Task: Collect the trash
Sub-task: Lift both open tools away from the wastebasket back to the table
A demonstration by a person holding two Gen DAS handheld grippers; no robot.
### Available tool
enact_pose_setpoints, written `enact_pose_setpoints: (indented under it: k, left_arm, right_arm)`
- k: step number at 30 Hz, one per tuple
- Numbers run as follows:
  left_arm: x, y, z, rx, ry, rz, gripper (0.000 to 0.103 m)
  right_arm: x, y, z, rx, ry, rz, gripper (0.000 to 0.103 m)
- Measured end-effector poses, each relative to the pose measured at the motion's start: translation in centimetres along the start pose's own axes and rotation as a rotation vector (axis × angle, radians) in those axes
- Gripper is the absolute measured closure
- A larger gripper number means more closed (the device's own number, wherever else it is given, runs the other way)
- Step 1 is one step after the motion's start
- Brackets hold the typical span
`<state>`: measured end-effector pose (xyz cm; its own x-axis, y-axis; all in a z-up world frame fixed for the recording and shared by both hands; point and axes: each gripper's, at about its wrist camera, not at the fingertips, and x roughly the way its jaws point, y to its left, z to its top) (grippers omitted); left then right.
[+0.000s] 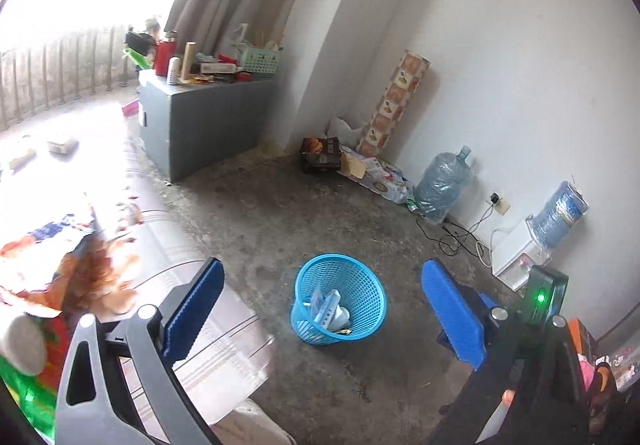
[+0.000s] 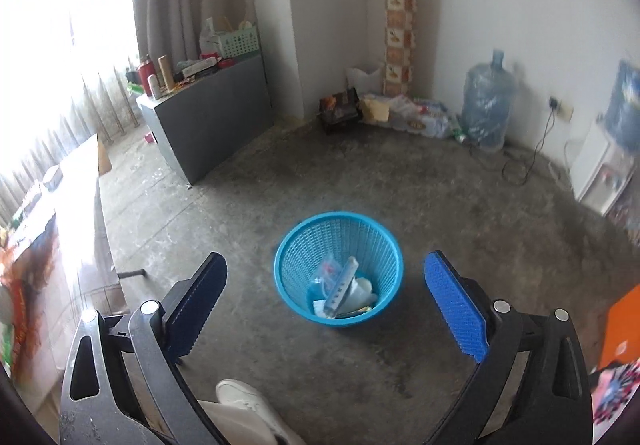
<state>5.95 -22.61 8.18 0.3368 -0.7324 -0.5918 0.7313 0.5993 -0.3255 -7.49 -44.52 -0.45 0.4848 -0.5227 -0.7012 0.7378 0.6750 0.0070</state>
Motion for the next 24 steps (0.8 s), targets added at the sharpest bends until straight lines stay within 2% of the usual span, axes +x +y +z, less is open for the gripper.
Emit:
enact_pose_setpoints:
  k: [4, 7, 10, 14, 17, 21, 24]
  left_arm:
    - [-5.7, 3.7, -2.0, 0.001, -0.032, 0.087, 0.006]
    - [-9.9, 6.9, -4.0, -0.013, -0.061, 0.164, 0.006]
    - [-13.5, 10.8, -5.7, -0.070, -0.099, 0.250, 0.006]
    - [-18.2, 16.3, -7.5, -0.204, -0.176, 0.352, 0.006]
    - [-20.6, 19.6, -8.2, -0.272, -0.212, 0.406, 0.006]
    - [-21.8, 22.6, -8.2, -0.315, -0.243, 0.412, 0.006]
    - [-21.1, 24.0, -7.4, -0.324, -0.248, 0.399, 0.007]
  right_arm:
    - [-2.2, 4.5, -0.7, -0.231, -0.080, -0.048, 0.008]
    - [-3.6, 7.7, -1.0, -0.360, -0.132, 0.005, 0.008]
    - [-5.1, 10.0, -0.1, -0.395, -0.151, 0.166, 0.008]
    - [-7.2, 13.0, 1.6, -0.316, -0.169, 0.464, 0.008]
    - [-7.3, 16.0, 3.1, -0.257, -0.095, 0.626, 0.008]
    - [-6.3, 21.0, 4.0, -0.196, 0.076, 0.826, 0.009]
    - [-5.1, 24.3, 4.0, -0.181, 0.200, 0.893, 0.017]
